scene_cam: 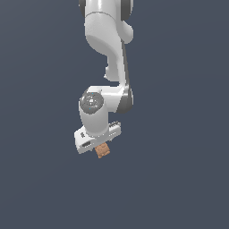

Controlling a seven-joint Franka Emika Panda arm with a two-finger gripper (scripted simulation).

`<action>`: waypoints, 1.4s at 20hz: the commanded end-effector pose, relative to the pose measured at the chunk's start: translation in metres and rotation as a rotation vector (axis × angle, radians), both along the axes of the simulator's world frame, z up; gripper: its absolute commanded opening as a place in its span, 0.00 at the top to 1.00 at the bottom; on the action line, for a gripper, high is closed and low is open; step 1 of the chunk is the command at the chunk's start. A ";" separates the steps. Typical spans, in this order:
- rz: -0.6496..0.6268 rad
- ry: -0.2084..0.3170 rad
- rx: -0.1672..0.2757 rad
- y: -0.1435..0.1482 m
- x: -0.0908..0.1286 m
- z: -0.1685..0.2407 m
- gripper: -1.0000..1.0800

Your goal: Pick up the object and move it to a goal position.

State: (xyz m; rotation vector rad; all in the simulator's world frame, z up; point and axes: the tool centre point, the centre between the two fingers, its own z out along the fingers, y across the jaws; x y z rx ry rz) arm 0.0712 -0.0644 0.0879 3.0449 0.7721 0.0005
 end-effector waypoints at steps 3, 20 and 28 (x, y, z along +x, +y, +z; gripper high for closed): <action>0.002 0.001 0.000 0.000 -0.001 -0.017 0.04; 0.005 0.000 0.000 0.000 0.000 -0.047 1.00; 0.005 0.000 0.000 0.001 -0.001 -0.046 1.00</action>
